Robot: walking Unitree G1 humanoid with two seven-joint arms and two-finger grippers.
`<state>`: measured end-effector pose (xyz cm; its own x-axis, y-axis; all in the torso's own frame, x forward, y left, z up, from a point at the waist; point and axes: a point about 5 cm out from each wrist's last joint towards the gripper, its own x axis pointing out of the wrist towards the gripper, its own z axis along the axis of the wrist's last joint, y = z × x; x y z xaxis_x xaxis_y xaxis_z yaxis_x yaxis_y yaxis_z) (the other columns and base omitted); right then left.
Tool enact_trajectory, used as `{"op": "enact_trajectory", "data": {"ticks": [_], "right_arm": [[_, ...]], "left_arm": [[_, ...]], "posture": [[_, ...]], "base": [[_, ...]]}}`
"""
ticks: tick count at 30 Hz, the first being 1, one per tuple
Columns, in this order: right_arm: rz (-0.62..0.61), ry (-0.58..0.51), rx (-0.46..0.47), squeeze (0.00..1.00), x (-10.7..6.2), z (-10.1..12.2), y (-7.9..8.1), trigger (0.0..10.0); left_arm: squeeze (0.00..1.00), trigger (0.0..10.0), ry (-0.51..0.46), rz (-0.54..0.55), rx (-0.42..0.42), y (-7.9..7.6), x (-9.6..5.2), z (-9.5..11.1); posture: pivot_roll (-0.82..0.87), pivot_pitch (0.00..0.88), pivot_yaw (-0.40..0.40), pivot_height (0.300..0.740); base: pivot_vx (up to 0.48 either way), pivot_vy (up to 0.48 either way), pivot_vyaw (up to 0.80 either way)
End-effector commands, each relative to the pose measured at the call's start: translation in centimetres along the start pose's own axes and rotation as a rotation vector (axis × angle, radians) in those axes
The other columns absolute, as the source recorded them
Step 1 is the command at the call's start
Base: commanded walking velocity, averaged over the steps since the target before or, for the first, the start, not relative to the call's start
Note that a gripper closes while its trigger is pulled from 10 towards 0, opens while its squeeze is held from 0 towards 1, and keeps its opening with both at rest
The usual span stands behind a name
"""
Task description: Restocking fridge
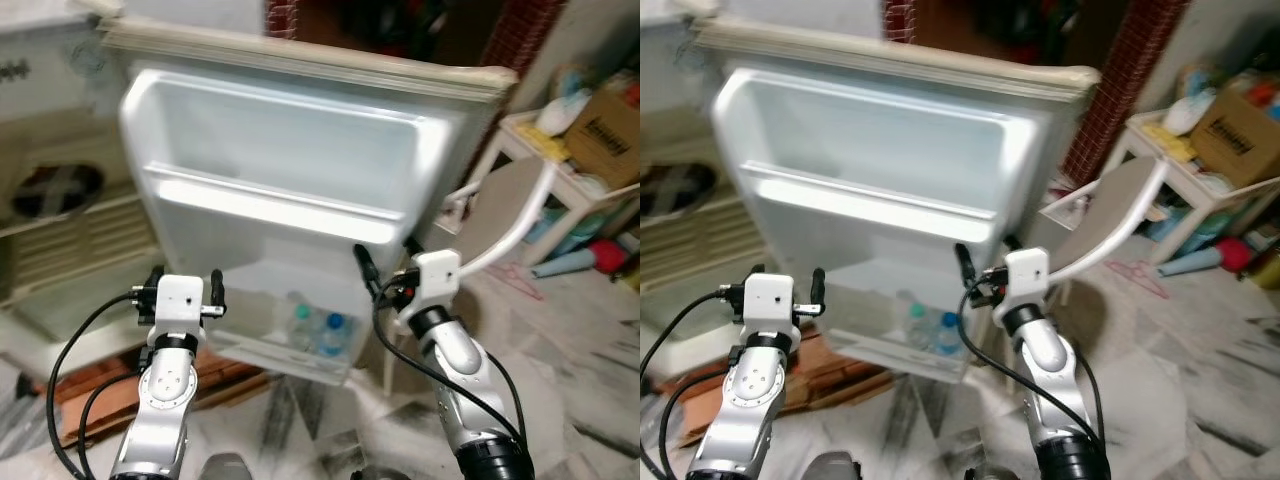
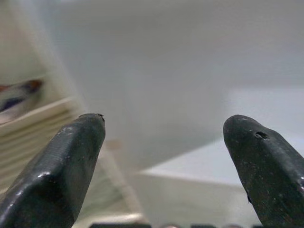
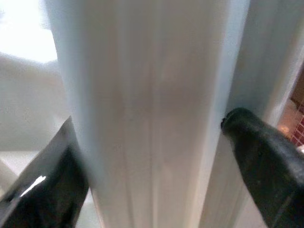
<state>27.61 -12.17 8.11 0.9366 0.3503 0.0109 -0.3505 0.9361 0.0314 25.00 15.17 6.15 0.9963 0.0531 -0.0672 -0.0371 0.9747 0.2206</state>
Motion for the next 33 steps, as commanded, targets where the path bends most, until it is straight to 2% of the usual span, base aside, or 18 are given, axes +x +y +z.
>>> {"op": "enact_trajectory", "data": {"ticks": [1,3,5,6,8,11,20,23,24,28,31,32,33], "right_arm": [[-0.034,-0.039,-0.014,0.0,0.2,1.1,-1.2,10.0],[-0.021,-0.038,-0.012,0.0,0.3,1.1,-1.2,10.0],[0.099,-0.021,0.029,0.0,0.3,0.9,-0.3,10.0],[0.099,-0.021,0.029,0.0,0.3,0.9,-0.3,10.0],[0.266,0.005,0.071,0.0,0.0,0.8,1.0,10.0],[0.427,0.054,0.09,0.0,-0.5,0.6,1.9,10.0],[0.586,0.157,0.124,0.0,-1.3,0.4,0.9,10.0],[0.515,0.174,0.095,0.0,-0.9,0.2,-0.3,10.0],[0.463,0.126,0.075,0.0,-0.4,0.7,-1.0,10.0],[0.374,0.059,0.034,0.0,0.2,1.4,-1.7,10.0],[0.132,-0.037,-0.027,0.0,1.6,2.9,-3.2,10.0],[0.132,-0.037,-0.027,0.0,1.6,2.9,-3.2,10.0],[0.078,-0.057,-0.026,0.0,1.8,3.2,-3.6,10.0]], "left_arm": [[0.0,10.0,0.013,0.024,0.024,0.8,-0.2,-0.4],[0.0,10.0,0.012,0.028,0.027,0.9,-0.3,-0.4],[0.0,10.0,0.014,0.037,0.029,0.9,-0.3,-0.5],[0.0,10.0,0.014,0.037,0.029,0.9,-0.3,-0.5],[0.0,10.0,0.014,0.039,0.031,0.9,-0.3,-0.5],[0.0,10.0,0.014,0.037,0.033,0.7,-0.3,-0.5],[0.0,10.0,0.009,0.035,0.046,0.8,-0.3,-0.5],[0.0,10.0,0.01,0.038,0.048,0.8,-0.4,-0.5],[0.0,10.0,0.01,0.043,0.047,0.9,-0.4,-0.5],[0.0,10.0,0.021,0.059,0.041,1.1,-0.6,-0.6],[0.0,10.0,0.059,0.093,0.013,1.6,-1.0,-1.2],[0.0,10.0,0.059,0.093,0.013,1.6,-1.0,-1.2],[0.0,10.0,0.06,0.092,0.012,1.7,-1.0,-1.2]], "posture": [[0.07,0.0,-0.045,0.74],[0.07,0.0,-0.046,0.74],[0.07,0.0,-0.046,0.74],[0.07,0.0,-0.046,0.74],[0.07,0.0,-0.045,0.74],[0.07,0.001,-0.044,0.74],[0.07,0.003,-0.045,0.74],[0.08,0.007,-0.048,0.74],[0.09,0.013,-0.052,0.74],[0.09,0.012,-0.054,0.74],[0.1,0.014,-0.056,0.74],[0.1,0.014,-0.056,0.74],[0.11,0.013,-0.056,0.74]], "base": [[0.0,-0.319,0.0],[0.0,-0.315,0.0],[0.0,-0.281,0.0],[0.0,-0.27,0.0],[0.0,-0.268,0.0],[0.0,-0.268,0.0],[0.0,-0.146,0.0],[0.0,0.0,0.0],[0.0,0.0,0.0],[0.0,0.0,0.0],[0.0,0.0,0.64],[0.0,0.0,0.68],[0.0,0.0,0.67]]}}
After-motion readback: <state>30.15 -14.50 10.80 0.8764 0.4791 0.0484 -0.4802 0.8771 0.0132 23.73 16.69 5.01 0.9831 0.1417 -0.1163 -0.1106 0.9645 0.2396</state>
